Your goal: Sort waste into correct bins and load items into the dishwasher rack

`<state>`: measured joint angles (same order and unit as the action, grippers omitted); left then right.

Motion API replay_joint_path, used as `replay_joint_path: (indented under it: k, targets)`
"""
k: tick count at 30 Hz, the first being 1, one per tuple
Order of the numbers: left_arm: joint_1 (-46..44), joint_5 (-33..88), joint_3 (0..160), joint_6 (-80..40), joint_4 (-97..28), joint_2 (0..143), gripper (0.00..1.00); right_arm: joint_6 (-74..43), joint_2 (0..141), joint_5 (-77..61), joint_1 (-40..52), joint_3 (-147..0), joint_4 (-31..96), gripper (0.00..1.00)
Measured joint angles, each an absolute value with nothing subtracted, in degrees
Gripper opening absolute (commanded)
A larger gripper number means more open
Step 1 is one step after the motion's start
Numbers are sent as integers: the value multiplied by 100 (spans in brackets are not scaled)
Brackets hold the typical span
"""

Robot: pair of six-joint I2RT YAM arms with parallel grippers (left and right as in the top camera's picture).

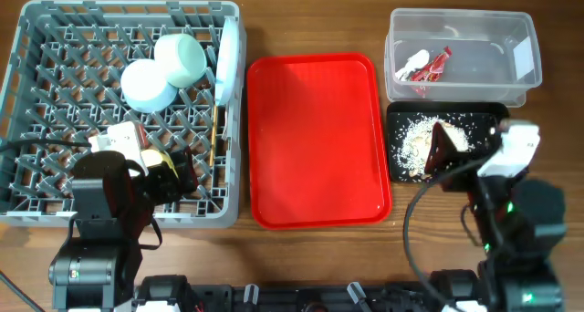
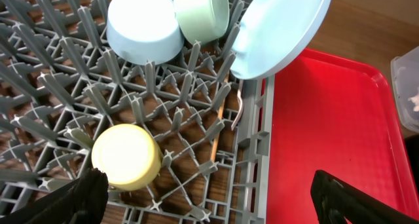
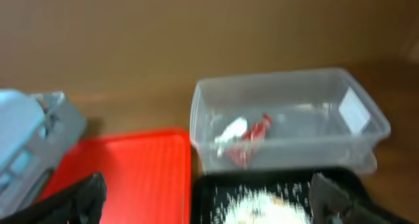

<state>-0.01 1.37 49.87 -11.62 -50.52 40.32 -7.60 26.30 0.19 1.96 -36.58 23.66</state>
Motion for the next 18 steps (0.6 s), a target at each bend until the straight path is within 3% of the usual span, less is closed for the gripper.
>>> replay_joint_path:
  k: [7, 14, 18]
  targets:
    - [-1, 137, 4982, -1162, -5052, 4034, 100, -753, 760, 3, 196, -1680, 246, 100]
    - [-1, 139, 4982, -1162, -5052, 4032, 100, -637, 115, -38, 196, -353, -1651, 100]
    - [-1, 139, 4982, -1162, -5052, 4032, 100, -244, 104, -40, 196, -106, -1745, 100]
